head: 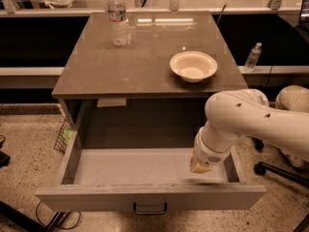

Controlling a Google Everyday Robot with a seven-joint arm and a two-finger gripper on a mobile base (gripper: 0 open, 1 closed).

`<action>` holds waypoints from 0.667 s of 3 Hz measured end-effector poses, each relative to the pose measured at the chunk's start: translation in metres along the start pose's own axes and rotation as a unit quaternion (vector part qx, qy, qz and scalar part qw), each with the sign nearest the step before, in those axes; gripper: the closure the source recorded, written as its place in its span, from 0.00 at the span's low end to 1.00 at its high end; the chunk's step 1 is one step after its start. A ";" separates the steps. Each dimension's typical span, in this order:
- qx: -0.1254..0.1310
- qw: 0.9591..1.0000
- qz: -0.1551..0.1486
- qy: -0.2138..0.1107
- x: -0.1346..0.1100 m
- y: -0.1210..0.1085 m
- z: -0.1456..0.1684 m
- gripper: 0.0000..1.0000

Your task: Open top drawer

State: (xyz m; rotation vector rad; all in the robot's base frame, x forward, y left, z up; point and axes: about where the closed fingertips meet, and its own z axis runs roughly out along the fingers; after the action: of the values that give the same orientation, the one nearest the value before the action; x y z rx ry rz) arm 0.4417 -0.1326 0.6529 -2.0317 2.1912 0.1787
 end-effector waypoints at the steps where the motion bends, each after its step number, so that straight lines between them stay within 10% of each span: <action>1: 0.001 1.000 0.000 0.000 0.000 0.000 -0.001 0.37; 2: 0.002 1.000 -0.001 0.001 0.000 0.001 -0.002 0.13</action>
Offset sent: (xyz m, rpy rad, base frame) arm -0.0004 -0.0001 0.0007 -0.0008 -0.0013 0.0003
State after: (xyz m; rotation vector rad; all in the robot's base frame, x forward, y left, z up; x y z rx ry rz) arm 0.4407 -0.1329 0.6545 -2.0324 2.1897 0.1734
